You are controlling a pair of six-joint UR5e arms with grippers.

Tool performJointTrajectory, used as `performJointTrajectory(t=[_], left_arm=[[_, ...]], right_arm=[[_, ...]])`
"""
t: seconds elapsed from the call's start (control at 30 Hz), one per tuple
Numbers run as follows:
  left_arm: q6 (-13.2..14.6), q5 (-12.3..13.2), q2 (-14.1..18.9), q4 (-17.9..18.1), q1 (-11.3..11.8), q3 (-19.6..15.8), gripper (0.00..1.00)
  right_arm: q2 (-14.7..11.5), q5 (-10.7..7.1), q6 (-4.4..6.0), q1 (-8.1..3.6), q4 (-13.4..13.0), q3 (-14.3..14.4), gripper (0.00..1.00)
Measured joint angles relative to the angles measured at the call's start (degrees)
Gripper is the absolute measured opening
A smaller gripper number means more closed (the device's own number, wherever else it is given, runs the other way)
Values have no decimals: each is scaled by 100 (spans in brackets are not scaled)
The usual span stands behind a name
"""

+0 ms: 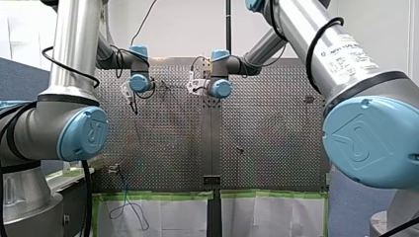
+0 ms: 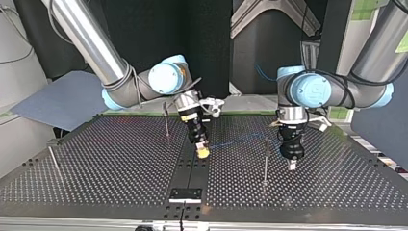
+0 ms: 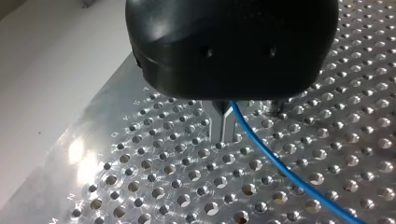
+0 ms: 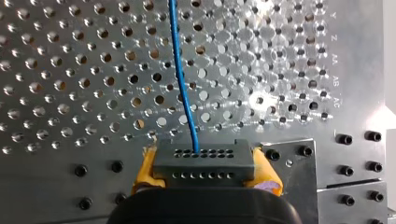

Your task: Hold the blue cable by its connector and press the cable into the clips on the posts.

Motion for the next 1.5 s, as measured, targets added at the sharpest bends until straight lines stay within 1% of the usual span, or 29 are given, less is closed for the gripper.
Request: performJointTrajectory(t=[0.13, 0.27, 0.33, 0.47, 0.53, 0.63, 0.77, 0.9, 1.1, 1.2, 1.27, 1.33, 1.37, 1.4, 1.43, 1.47, 1.5], left_arm=[[48, 111, -139, -143, 115, 165, 2], [87, 147, -309, -336, 165, 364, 2], [143, 158, -408, -458, 172, 485, 2], [321, 167, -567, -680, 198, 685, 2], [431, 168, -600, -798, 214, 746, 2], [591, 169, -617, -973, 230, 781, 2], [671, 170, -622, -1214, 245, 793, 2], [673, 197, -623, -1417, 261, 797, 2], [631, 263, -656, -1567, 276, 868, 2], [632, 282, -680, -1659, 279, 904, 2], [634, 291, -688, -1697, 282, 915, 2], [634, 296, -692, -1721, 288, 922, 2], [635, 291, -692, -1724, 291, 923, 5], [637, 277, -692, -1725, 298, 923, 5], [642, 260, -691, -1724, 306, 924, 13], [649, 240, -690, -1724, 314, 924, 29], [668, 205, -689, -1725, 327, 924, 29]], right_arm=[[28, -23, 0, -53, -5, -41, 0], [168, -46, 0, -80, 8, -153, 0], [255, -47, 0, -81, 14, -206, 0], [323, -26, 9, -97, 19, -280, 0], [334, 18, 40, -119, 31, -317, 0], [339, 126, 95, -172, 47, -345, 0], [342, 301, 141, -249, 61, -354, 0], [348, 531, 175, -323, 74, -367, 0], [350, 808, 198, -416, 143, -384, 0], [350, 961, 256, -474, 194, -385, 0], [350, 1024, 283, -501, 215, -384, 0], [350, 1056, 287, -516, 229, -386, 0], [350, 1053, 282, -519, 232, -386, 0], [350, 1031, 267, -517, 235, -387, 0], [350, 1000, 249, -511, 236, -387, 0], [349, 961, 227, -504, 237, -389, 0], [350, 900, 189, -493, 238, -395, 0]])
